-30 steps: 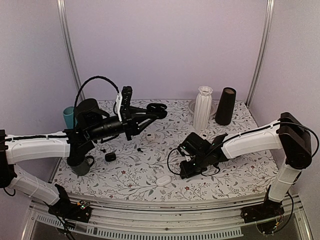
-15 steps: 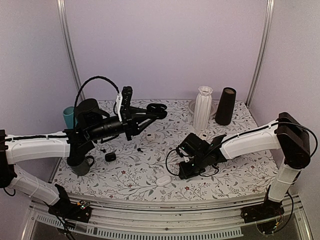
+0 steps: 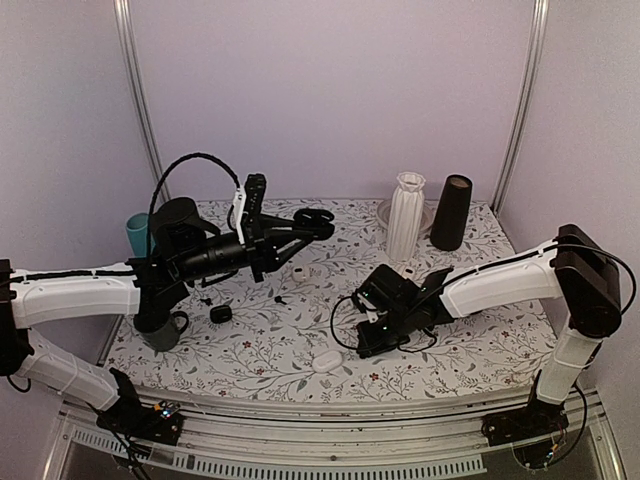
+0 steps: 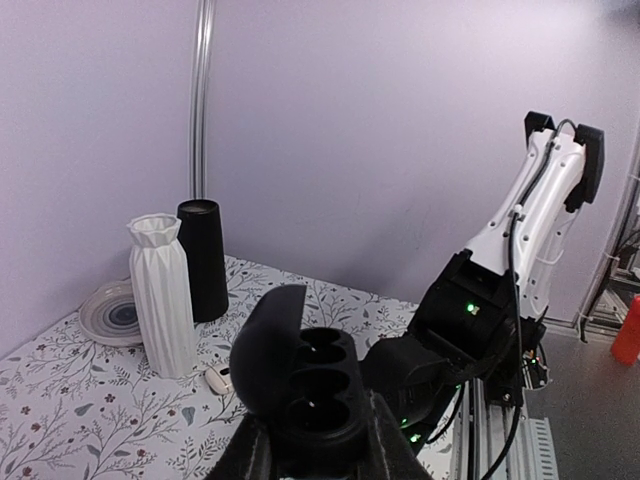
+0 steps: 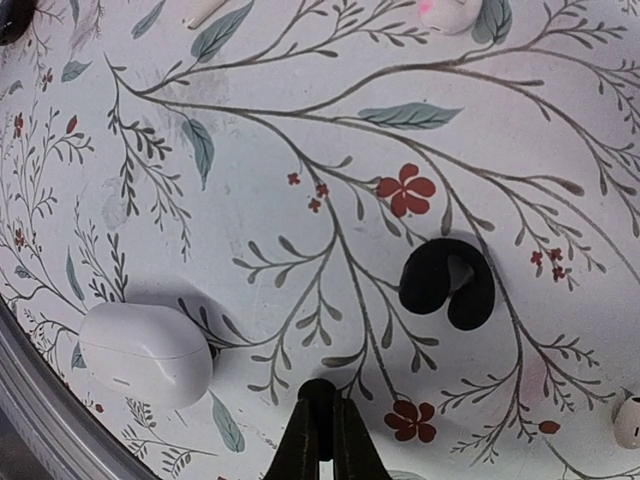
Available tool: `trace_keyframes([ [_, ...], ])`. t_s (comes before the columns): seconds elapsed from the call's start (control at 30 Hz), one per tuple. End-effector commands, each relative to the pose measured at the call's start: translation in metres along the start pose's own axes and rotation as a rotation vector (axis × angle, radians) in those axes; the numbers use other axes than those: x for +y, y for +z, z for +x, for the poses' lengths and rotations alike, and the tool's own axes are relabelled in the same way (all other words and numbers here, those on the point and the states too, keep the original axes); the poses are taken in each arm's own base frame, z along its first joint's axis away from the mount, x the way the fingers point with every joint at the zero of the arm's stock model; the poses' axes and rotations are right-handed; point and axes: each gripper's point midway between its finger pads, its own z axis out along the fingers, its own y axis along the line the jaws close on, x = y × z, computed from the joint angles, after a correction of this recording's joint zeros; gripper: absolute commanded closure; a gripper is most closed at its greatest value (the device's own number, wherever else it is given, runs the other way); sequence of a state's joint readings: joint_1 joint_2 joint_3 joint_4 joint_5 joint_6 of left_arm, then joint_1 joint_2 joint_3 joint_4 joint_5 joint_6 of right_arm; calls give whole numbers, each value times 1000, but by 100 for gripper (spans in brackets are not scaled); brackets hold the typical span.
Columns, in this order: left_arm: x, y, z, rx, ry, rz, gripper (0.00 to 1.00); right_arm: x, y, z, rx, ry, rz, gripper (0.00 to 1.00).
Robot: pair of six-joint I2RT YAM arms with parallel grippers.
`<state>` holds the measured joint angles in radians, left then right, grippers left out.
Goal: Insert the wireless bluetooth earbuds into the charging case
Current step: Pick up the left earbud from the center of the board.
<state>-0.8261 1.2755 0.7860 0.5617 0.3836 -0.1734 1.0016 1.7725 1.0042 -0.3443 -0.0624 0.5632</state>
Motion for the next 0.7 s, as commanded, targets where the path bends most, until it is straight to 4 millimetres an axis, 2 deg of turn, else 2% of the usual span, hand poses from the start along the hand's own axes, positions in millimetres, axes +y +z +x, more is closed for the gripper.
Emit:
trace_keyframes([
  [0.0,9,-1,0,0,-7,-17,100,3,-17,-13,-71,1,2,97],
  [0.13,14,0,8,22,-21,0,100,4,-33,-22,-137,-26,-6,97],
  [0.37,15,7,22,96,-40,108,100,13,-75,-38,-261,-117,-46,97],
  [0.53,6,10,34,162,-23,218,100,27,-119,-52,-361,-193,-101,97],
  [0.67,2,11,37,200,2,261,100,42,-162,-61,-459,-268,-166,97],
])
